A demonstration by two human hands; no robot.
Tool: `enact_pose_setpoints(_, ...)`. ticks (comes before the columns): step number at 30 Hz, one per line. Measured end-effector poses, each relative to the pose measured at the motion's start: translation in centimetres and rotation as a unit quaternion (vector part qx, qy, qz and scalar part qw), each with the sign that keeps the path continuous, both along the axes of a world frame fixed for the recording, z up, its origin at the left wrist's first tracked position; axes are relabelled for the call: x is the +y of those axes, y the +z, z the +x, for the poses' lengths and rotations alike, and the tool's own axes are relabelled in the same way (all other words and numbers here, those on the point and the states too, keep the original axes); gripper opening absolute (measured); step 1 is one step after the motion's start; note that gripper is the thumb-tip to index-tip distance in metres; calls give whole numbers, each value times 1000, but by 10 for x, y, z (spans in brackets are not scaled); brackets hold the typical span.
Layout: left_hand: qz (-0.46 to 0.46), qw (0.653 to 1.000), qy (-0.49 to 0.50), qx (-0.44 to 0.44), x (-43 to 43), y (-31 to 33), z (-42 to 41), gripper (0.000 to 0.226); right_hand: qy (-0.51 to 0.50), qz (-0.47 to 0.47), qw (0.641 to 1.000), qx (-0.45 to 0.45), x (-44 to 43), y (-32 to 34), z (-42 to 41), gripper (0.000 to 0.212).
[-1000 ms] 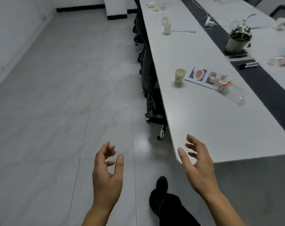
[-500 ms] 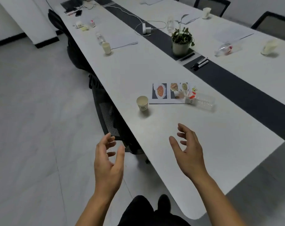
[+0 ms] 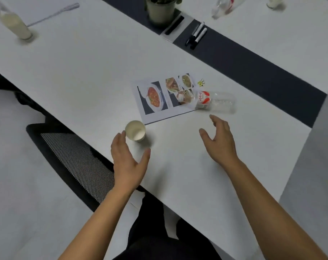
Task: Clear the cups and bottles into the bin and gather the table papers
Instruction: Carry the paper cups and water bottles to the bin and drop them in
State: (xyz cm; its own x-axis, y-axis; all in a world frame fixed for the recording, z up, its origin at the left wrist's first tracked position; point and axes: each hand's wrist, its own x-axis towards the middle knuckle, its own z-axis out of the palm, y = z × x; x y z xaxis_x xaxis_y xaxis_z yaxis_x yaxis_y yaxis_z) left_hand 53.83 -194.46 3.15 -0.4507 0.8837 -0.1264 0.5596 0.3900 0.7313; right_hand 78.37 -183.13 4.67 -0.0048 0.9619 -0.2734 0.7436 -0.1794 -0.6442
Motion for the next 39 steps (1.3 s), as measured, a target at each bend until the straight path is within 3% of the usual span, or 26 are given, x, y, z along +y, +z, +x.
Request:
enact_pose_setpoints(5,-34,998,-46,7,35,-40,-25,110,50,6,987,-154,81,-52,-24,84)
enact_pose_setpoints(8,-41,996,-79,-2,42,-59,-39,109,75,9,970,-231,116,-78,-29,95)
enact_pose_setpoints(10,-51,995,-82,-36,47,-66,-47,100,82,11,957,-277,126,-91,-26,93)
enact_pose_setpoints(14,-52,994,-62,-80,56,-63,-56,83,75,76,934,-341,120,-90,-21,69)
enact_pose_setpoints(17,-38,995,-32,-92,62,-46,-56,79,83,37,927,-363,107,-75,-19,63)
enact_pose_setpoints(21,18,995,-26,-92,68,3,-52,78,-25,-43,972,-231,76,-38,-8,77)
enact_pose_setpoints(25,89,991,-26,-96,62,62,-42,77,-150,1,988,-30,27,27,-9,73)
enact_pose_setpoints(31,124,978,-107,-129,35,97,-7,76,-294,95,942,134,-95,86,11,59)
enact_pose_setpoints(39,92,926,-327,-164,17,102,105,76,-507,151,840,120,-241,99,79,59)
